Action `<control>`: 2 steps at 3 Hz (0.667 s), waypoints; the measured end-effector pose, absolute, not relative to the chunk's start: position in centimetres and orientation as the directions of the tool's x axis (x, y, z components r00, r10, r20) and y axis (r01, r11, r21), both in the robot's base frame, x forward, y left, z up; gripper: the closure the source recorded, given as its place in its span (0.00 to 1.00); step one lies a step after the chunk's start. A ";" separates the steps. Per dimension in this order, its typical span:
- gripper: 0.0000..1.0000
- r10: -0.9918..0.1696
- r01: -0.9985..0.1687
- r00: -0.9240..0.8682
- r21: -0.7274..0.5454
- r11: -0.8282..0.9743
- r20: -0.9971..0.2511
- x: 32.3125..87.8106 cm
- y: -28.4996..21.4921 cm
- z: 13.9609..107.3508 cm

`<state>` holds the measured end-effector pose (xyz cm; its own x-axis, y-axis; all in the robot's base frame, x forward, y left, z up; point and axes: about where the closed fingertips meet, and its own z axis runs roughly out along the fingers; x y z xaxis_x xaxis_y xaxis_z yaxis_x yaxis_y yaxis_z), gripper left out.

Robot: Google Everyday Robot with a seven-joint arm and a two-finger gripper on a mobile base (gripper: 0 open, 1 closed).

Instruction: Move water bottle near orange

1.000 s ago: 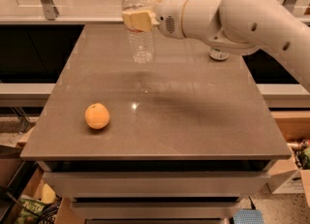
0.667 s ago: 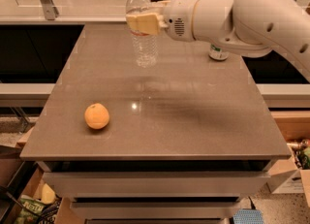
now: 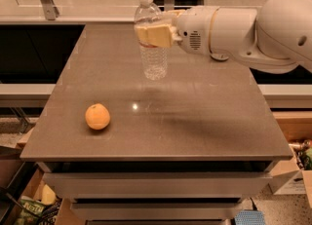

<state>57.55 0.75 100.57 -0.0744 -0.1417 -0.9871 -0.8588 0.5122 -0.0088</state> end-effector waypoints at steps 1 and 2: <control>1.00 -0.146 -0.875 -0.090 0.008 0.483 -0.985 54.9 2.1 99.6; 1.00 -0.152 -0.889 -0.102 0.021 0.458 -0.983 52.7 3.6 98.7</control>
Offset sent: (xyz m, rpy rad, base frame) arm -0.0740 0.0425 -0.0342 -0.0057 0.0631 0.0909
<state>52.72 3.58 98.66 -0.1021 -0.1522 -0.9831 -0.8886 0.4581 0.0213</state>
